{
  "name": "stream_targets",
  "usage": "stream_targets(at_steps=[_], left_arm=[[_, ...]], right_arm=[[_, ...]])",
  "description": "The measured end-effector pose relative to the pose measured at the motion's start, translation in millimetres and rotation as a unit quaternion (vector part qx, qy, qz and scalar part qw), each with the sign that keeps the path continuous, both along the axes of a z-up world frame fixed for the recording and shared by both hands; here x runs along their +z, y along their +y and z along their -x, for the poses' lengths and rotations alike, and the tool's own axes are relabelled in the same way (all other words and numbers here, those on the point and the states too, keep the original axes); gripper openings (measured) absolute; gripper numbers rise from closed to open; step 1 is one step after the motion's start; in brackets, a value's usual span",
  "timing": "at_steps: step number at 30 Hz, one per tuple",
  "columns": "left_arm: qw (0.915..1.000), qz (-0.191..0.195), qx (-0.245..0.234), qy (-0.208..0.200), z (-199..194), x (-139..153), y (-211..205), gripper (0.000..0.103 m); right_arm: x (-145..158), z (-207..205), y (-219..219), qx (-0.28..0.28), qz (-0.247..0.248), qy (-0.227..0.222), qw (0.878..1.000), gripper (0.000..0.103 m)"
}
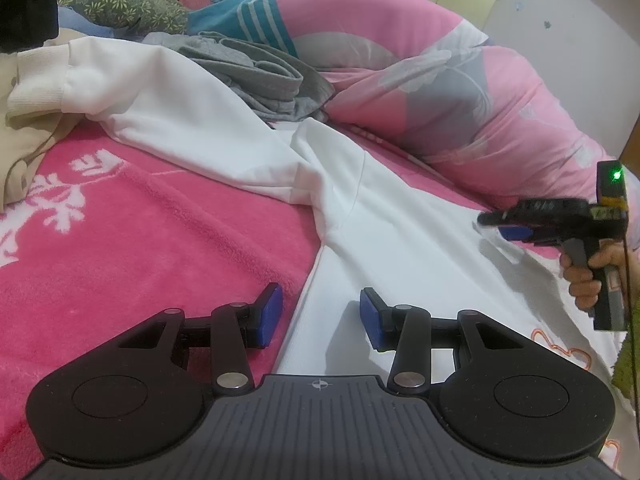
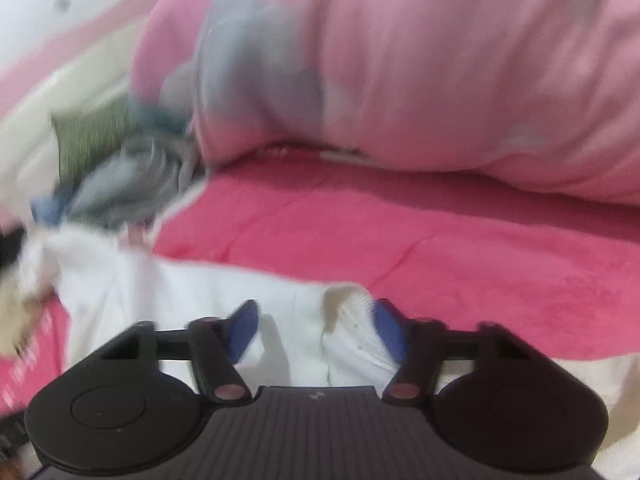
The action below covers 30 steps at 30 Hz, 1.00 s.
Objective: Fold clothes
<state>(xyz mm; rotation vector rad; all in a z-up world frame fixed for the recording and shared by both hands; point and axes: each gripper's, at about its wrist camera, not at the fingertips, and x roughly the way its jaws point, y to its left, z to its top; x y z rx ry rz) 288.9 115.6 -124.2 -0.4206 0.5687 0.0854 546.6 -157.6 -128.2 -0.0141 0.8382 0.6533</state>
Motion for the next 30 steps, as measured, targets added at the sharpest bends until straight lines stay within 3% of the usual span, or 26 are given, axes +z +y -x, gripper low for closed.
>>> stream_targets(at_steps=[1, 3, 7, 11, 14, 15, 19, 22, 25, 27, 30], left_arm=[[1.0, 0.0, 0.0, 0.0, 0.1, 0.2, 0.1, 0.043], [1.0, 0.0, 0.001, -0.001, 0.3, 0.5, 0.2, 0.043], [1.0, -0.004, 0.003, -0.001, 0.5, 1.1, -0.2, 0.042], [1.0, -0.008, 0.002, 0.0, 0.2, 0.9, -0.5, 0.043], [1.0, -0.006, 0.002, 0.0, 0.4, 0.7, 0.3, 0.043], [1.0, -0.006, 0.001, 0.0, 0.6, 0.7, 0.5, 0.043], [1.0, -0.005, 0.001, 0.0, 1.0, 0.8, 0.7, 0.043], [1.0, -0.005, 0.001, 0.001, 1.0, 1.0, 0.8, 0.043], [1.0, -0.005, 0.002, 0.001, 1.0, 1.2, 0.5, 0.042], [1.0, -0.006, 0.003, 0.001, 1.0, 1.3, 0.3, 0.042], [1.0, -0.006, 0.005, 0.0, 1.1, 1.3, 0.2, 0.042]], right_arm=[[0.1, 5.4, 3.7, -0.009, 0.025, -0.019, 0.999, 0.022], [5.1, 13.6, 8.6, -0.016, 0.047, -0.053, 0.997, 0.007], [13.9, 23.7, 12.7, -0.034, 0.078, -0.121, 0.989, 0.004], [-5.5, 18.4, 17.6, -0.056, 0.14, -0.15, 0.977, 0.005], [-20.3, 7.8, 17.2, -0.109, 0.185, -0.172, 0.961, 0.012], [-18.5, 2.2, 10.3, -0.13, 0.175, -0.163, 0.962, 0.016], [12.3, 2.8, -24.4, -0.2, 0.104, -0.153, 0.962, 0.017], [42.5, 34.9, -39.0, -0.147, 0.047, -0.145, 0.977, 0.017], [54.2, 76.7, -34.3, -0.04, 0.058, -0.125, 0.99, 0.016], [43.2, 96.7, -27.0, 0.025, 0.093, -0.106, 0.99, 0.016], [42.5, 91.3, -52.9, -0.026, 0.088, -0.097, 0.991, 0.014]])
